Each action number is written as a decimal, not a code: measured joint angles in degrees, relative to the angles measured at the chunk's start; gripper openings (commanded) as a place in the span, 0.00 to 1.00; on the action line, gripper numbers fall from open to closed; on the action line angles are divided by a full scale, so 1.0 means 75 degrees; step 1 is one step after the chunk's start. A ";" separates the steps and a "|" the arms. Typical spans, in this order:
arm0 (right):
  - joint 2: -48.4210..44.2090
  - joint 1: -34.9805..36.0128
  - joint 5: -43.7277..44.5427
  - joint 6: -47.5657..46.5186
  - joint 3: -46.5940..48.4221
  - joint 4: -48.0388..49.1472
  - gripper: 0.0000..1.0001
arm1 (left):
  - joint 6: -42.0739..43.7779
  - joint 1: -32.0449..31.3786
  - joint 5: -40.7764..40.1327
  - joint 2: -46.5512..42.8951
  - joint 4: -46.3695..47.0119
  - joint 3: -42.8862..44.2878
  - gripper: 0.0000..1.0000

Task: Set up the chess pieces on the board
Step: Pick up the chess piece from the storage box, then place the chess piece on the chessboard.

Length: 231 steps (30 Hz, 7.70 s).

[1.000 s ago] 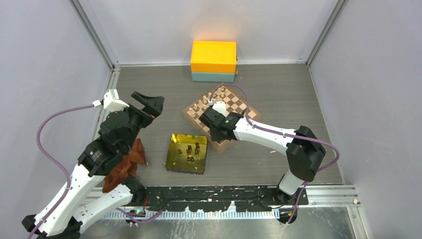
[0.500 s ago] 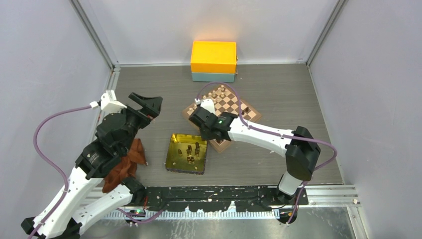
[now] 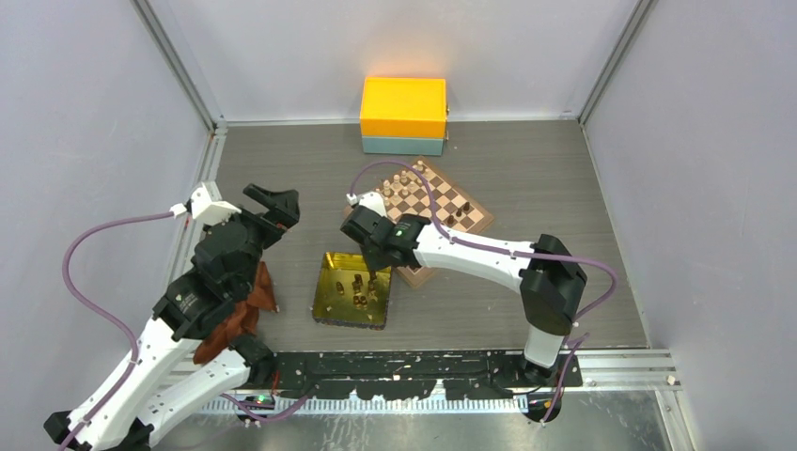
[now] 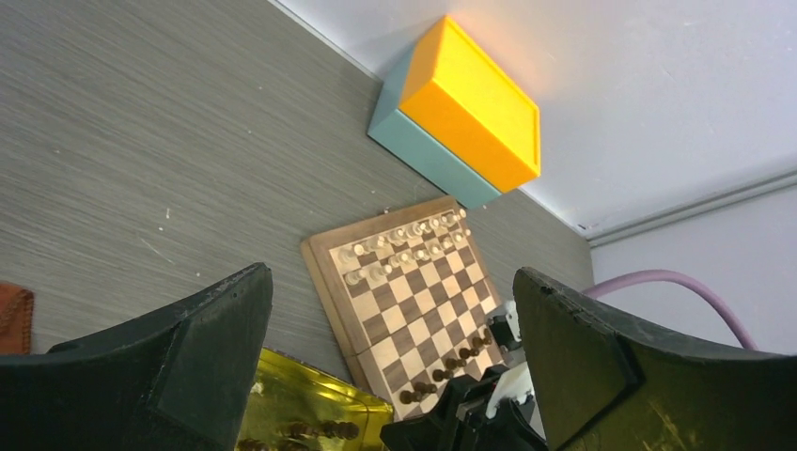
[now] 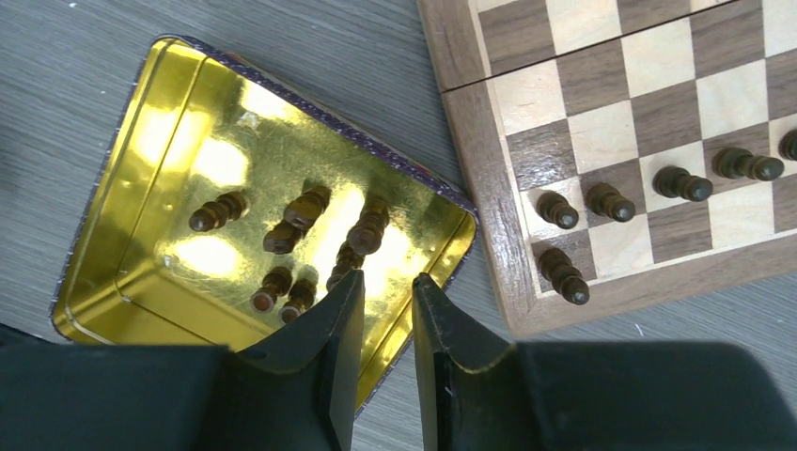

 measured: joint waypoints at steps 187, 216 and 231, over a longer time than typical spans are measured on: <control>-0.0289 -0.5718 -0.0577 0.0822 -0.0682 -0.0335 0.01 | -0.0105 0.0000 -0.2159 0.0020 -0.0522 -0.0752 1.00; 0.0318 -0.6062 -0.0918 0.0851 -0.0332 -0.0163 0.11 | -0.0096 0.0000 -0.2162 -0.0020 -0.0519 -0.0790 1.00; 0.0326 -0.6062 -0.0973 0.0848 -0.0332 -0.0166 0.26 | -0.0073 0.0000 -0.2159 -0.0035 -0.0519 -0.0793 1.00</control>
